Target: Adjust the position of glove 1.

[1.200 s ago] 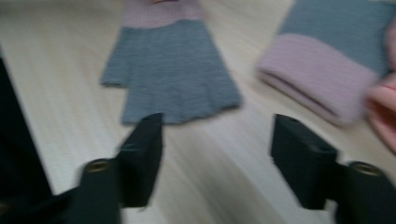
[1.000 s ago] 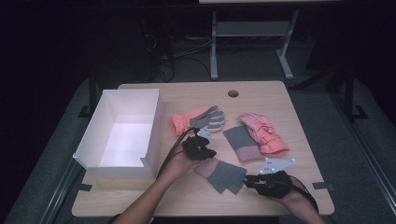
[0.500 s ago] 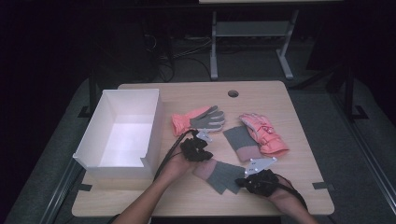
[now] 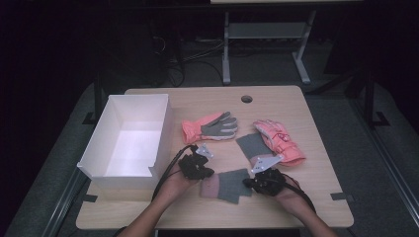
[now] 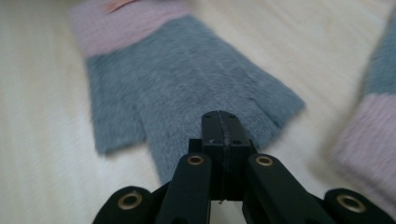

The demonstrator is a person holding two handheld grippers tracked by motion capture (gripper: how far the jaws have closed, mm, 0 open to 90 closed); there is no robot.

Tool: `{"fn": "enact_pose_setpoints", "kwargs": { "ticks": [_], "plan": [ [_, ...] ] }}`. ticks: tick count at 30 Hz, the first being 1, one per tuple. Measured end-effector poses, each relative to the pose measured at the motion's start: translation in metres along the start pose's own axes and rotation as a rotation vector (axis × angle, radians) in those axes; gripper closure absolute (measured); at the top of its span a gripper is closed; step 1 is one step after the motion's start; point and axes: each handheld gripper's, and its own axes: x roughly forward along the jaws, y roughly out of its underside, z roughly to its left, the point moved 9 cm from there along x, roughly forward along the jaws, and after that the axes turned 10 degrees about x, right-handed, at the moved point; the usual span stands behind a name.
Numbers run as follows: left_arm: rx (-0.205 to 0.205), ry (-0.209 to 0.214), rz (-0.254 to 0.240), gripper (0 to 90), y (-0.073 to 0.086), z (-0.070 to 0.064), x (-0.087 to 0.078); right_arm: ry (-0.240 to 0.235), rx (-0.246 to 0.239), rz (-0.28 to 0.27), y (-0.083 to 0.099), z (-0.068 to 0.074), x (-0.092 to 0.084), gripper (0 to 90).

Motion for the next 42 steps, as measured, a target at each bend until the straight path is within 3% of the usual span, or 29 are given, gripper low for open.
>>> {"fn": "enact_pose_setpoints", "kwargs": {
  "ticks": [4,12,19,23,28,34,38,42],
  "plan": [
    [-0.021,0.027,-0.014,89.8,0.006,-0.008,-0.004,0.017,0.022,-0.01,-0.009,-0.007,0.006,90.0],
    [-0.024,0.104,-0.051,89.8,0.008,-0.028,-0.006,0.052,0.041,-0.015,-0.027,-0.02,0.018,90.0],
    [0.026,0.166,-0.064,89.8,-0.004,-0.047,0.003,0.077,0.052,-0.026,-0.039,-0.029,0.026,90.0],
    [0.049,0.184,-0.068,89.8,-0.008,-0.054,0.007,0.08,0.062,-0.067,-0.042,-0.032,0.011,90.0],
    [0.054,0.212,-0.082,89.8,-0.013,-0.061,0.01,0.068,0.087,-0.09,-0.032,-0.031,-0.011,90.0],
    [0.057,0.227,-0.087,89.8,-0.016,-0.068,0.013,0.053,0.078,-0.052,-0.007,-0.02,-0.022,90.0],
    [0.059,0.227,-0.087,89.8,-0.016,-0.068,0.013,0.039,0.068,-0.009,0.008,-0.013,-0.021,89.9],
    [0.062,0.229,-0.087,89.8,-0.016,-0.068,0.013,0.052,0.058,0.019,0.01,-0.012,-0.011,89.9]
  ]
}}
